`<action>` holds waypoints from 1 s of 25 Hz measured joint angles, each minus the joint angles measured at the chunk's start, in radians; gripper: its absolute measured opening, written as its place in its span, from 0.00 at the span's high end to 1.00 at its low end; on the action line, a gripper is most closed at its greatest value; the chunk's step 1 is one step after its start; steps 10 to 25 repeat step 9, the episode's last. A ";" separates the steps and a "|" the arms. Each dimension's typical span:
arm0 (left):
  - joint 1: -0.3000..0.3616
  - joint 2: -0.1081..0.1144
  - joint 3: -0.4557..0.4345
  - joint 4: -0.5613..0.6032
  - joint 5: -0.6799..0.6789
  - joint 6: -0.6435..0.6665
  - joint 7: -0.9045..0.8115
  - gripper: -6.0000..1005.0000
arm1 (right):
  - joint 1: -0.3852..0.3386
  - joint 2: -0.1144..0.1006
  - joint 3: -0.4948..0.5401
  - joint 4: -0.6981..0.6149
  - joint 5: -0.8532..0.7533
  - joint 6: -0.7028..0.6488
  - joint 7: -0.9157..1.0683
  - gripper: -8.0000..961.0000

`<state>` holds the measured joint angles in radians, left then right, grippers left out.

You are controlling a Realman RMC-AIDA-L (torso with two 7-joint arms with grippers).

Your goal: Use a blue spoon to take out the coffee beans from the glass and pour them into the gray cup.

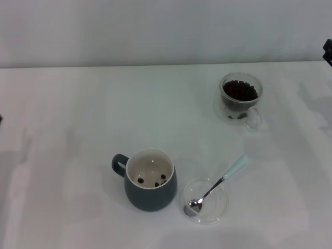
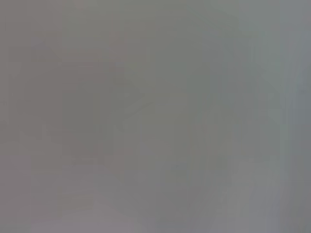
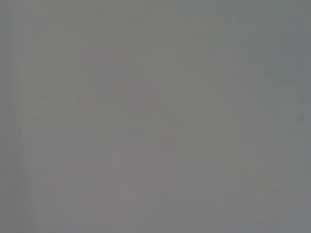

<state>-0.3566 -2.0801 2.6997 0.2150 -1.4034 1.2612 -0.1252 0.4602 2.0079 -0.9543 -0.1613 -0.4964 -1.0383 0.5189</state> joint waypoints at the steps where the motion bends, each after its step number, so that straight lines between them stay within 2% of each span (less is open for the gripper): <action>1: 0.003 -0.001 -0.001 -0.016 -0.016 0.004 0.000 0.25 | 0.001 0.001 0.003 -0.002 0.002 0.007 0.000 0.10; 8: 0.013 0.000 0.000 -0.054 -0.090 0.009 0.004 0.25 | 0.023 0.005 0.006 -0.008 0.094 0.094 -0.023 0.10; 25: 0.013 0.000 0.000 -0.054 -0.090 0.009 0.004 0.25 | 0.026 0.007 0.006 -0.006 0.104 0.096 -0.032 0.10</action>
